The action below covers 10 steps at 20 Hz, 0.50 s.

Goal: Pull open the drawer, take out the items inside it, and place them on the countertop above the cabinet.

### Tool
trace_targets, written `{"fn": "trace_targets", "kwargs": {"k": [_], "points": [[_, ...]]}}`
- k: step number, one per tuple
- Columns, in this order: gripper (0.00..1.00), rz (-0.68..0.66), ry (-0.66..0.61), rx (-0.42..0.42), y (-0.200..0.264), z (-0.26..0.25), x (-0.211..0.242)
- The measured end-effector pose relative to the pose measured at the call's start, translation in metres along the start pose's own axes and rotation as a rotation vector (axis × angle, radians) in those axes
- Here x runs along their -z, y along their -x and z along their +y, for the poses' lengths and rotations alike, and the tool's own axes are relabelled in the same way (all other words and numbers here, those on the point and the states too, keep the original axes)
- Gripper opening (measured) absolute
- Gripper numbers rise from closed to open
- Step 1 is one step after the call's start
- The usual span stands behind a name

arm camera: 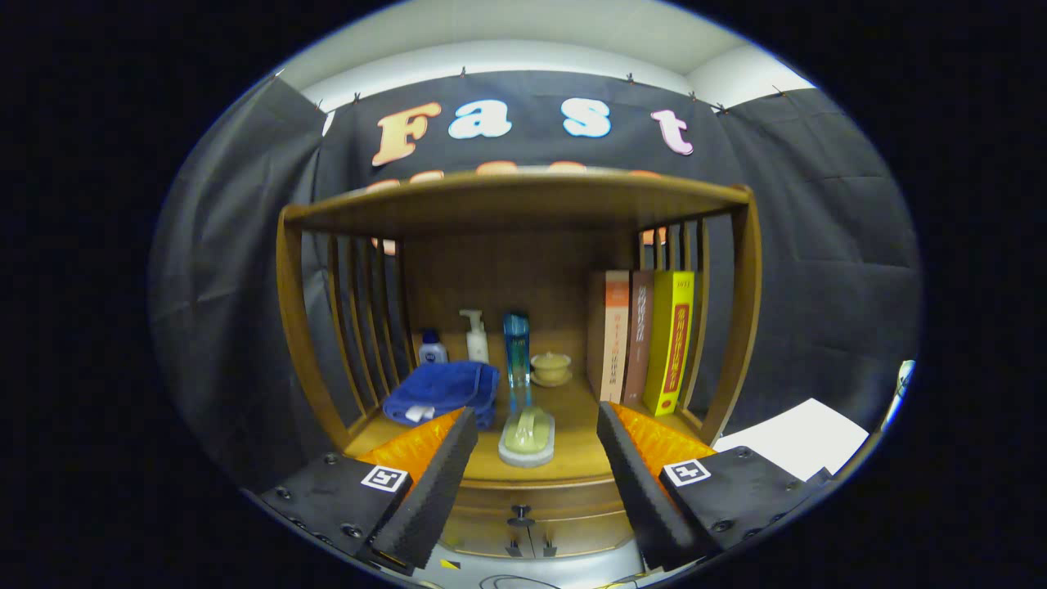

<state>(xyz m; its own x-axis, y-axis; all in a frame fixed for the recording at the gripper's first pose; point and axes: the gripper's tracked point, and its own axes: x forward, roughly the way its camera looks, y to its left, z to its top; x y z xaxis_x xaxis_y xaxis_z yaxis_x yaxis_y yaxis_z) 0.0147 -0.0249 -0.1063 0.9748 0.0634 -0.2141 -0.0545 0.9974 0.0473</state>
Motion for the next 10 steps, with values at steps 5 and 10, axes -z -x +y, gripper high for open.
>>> {"fn": "trace_targets", "kwargs": {"k": [5, 10], "points": [[0.98, -0.093, 0.0, 0.014, 0.018, -0.019, -0.095], [0.98, -0.13, 0.022, -0.008, 0.029, -0.022, -0.139]]}}
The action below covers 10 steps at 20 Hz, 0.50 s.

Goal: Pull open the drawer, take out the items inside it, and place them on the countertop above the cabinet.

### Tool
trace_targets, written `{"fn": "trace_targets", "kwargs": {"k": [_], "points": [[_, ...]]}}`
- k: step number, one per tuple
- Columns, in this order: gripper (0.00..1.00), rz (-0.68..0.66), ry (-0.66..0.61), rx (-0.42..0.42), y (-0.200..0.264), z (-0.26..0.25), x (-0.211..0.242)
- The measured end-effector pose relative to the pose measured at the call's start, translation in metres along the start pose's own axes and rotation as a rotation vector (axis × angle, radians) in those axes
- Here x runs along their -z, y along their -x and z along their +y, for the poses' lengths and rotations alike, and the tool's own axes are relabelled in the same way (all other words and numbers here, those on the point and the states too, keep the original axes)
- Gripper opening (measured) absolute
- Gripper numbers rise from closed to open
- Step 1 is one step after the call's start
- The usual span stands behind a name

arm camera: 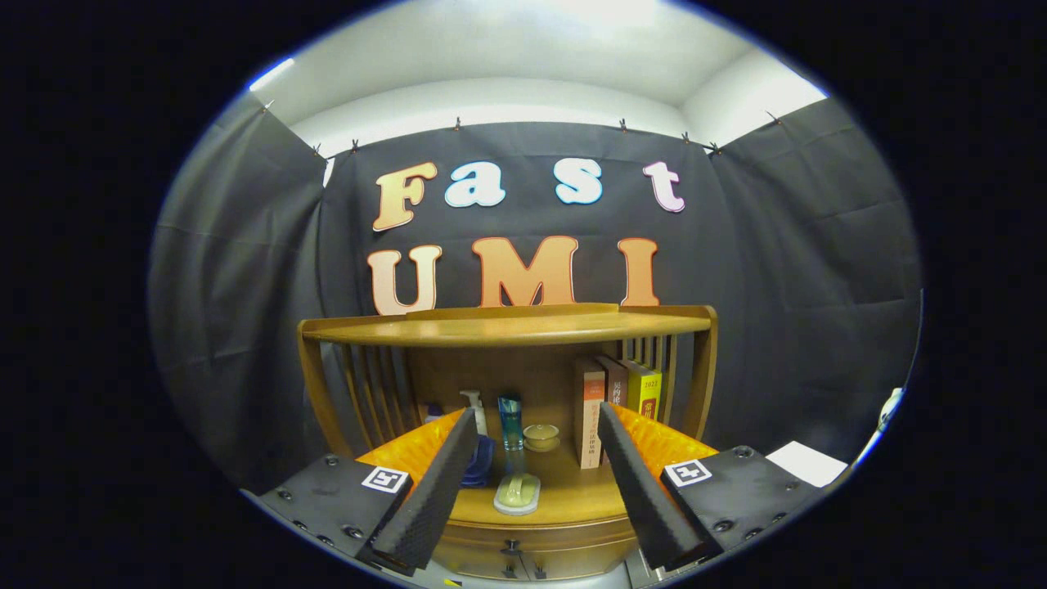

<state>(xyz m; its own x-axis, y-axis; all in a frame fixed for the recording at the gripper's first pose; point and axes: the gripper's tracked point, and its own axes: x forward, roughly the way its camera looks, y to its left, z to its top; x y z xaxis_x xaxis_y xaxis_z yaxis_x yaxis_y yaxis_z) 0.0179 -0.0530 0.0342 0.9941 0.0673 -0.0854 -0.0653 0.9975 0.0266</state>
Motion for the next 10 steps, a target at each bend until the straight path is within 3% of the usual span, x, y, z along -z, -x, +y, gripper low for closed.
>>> {"fn": "trace_targets", "kwargs": {"k": [10], "points": [[0.98, -0.001, -0.007, -0.051, 0.007, 0.015, 0.0]]}}
